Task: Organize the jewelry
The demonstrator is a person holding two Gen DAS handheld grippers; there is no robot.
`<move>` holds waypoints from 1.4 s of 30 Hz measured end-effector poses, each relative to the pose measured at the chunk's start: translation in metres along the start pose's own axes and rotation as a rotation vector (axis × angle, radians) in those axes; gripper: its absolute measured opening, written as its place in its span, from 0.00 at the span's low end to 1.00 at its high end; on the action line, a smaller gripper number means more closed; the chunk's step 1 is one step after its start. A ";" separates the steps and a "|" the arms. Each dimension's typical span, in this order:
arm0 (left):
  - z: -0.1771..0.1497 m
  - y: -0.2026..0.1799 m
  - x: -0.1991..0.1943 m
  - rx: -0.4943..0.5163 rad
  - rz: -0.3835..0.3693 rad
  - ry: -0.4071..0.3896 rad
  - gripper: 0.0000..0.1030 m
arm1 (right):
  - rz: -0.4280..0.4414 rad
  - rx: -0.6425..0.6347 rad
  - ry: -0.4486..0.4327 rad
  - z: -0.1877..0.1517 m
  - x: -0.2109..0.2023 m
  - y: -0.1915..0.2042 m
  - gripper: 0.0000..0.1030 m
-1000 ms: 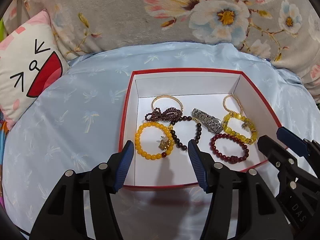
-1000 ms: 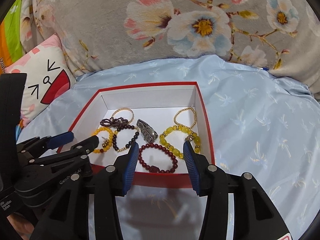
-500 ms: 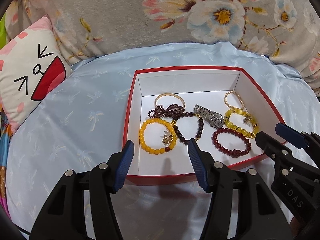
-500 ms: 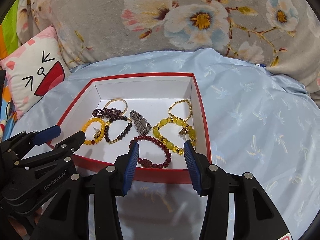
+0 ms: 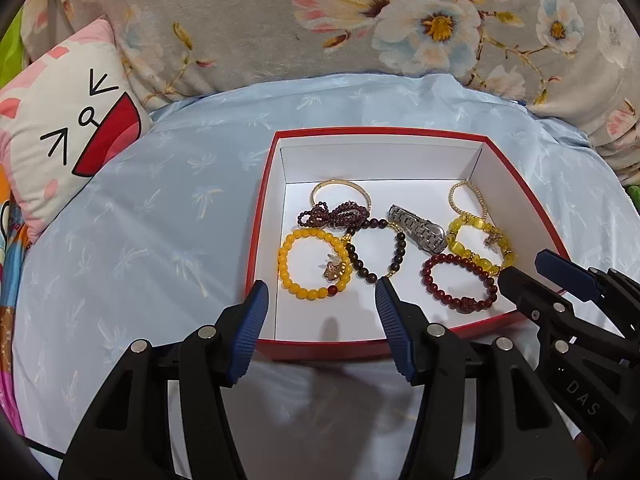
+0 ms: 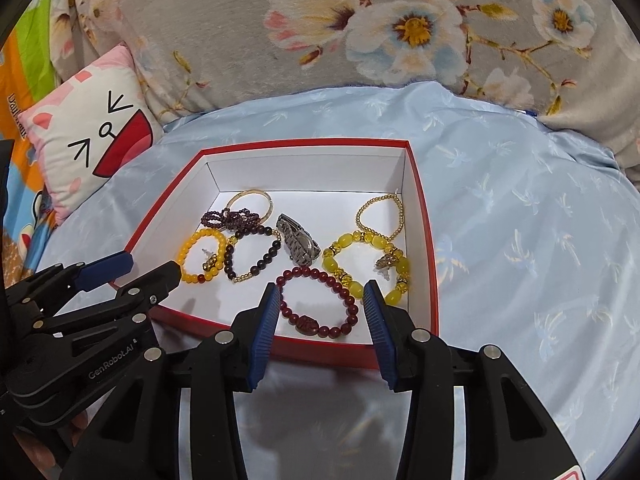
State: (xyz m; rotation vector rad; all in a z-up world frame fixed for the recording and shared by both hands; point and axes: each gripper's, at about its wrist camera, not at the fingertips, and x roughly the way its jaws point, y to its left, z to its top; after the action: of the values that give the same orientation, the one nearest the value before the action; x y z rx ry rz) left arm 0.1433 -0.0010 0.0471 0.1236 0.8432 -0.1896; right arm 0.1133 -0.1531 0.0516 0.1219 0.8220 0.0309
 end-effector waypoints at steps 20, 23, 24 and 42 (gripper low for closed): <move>-0.011 -0.011 -0.035 -0.020 0.014 -0.025 0.52 | -0.033 0.008 -0.065 -0.011 -0.044 0.011 0.49; -0.014 -0.009 -0.039 -0.040 0.028 -0.027 0.61 | -0.057 0.032 -0.069 -0.015 -0.051 0.007 0.58; -0.015 -0.008 -0.040 -0.047 0.035 -0.031 0.66 | -0.064 0.041 -0.072 -0.017 -0.054 0.005 0.61; -0.034 -0.012 -0.058 -0.064 0.115 -0.040 0.87 | -0.166 0.059 -0.110 -0.034 -0.080 -0.002 0.79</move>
State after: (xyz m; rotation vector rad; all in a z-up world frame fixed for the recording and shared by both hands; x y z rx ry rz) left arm 0.0786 0.0007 0.0674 0.1072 0.7989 -0.0571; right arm 0.0337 -0.1578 0.0870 0.1097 0.7209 -0.1553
